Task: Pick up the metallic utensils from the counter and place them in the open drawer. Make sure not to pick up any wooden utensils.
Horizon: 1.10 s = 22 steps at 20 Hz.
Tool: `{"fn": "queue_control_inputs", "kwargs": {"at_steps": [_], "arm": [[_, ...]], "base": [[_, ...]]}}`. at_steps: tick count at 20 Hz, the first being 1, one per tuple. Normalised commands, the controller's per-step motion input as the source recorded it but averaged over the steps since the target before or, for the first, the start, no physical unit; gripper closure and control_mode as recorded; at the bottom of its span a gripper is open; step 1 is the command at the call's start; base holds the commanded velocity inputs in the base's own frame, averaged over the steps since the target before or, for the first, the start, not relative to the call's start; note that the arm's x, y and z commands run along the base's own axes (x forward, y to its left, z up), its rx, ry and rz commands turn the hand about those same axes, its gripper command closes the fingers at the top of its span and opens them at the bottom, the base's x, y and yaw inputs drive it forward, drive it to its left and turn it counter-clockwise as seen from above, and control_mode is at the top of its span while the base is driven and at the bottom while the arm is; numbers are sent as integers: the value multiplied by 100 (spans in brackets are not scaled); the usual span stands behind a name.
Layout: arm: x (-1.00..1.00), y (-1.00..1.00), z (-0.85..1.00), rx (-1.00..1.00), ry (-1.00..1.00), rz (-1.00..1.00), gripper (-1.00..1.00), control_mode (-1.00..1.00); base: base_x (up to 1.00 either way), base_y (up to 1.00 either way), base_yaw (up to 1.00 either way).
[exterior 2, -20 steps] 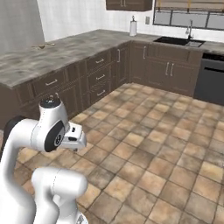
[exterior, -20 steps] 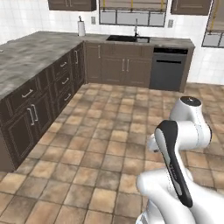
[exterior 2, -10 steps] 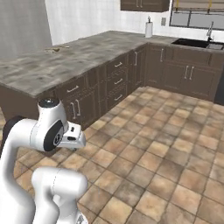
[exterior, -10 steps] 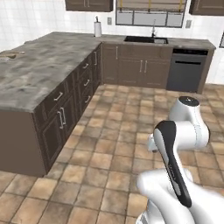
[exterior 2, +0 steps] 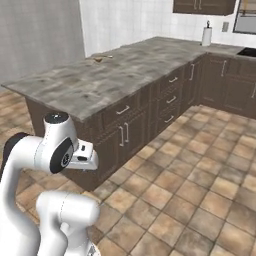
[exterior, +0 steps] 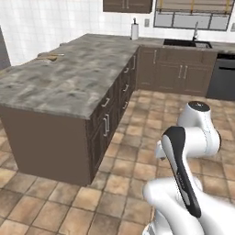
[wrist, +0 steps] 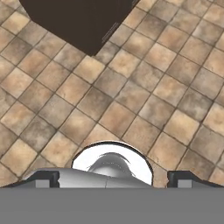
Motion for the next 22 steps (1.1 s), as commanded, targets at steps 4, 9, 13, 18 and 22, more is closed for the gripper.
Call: {"fn": "queue_control_inputs", "kwargs": {"at_steps": [4,9,13,18,22], "arm": [[0,0,0,0,0,0,-100,100],[0,0,0,0,0,0,-100,100],[0,0,0,0,0,0,-100,100],[0,0,0,0,0,0,-100,100],[0,0,0,0,0,0,-100,100]], "base": [[13,100,6],[12,100,-25],[10,100,-23],[11,100,-16],[0,100,-18]]}}
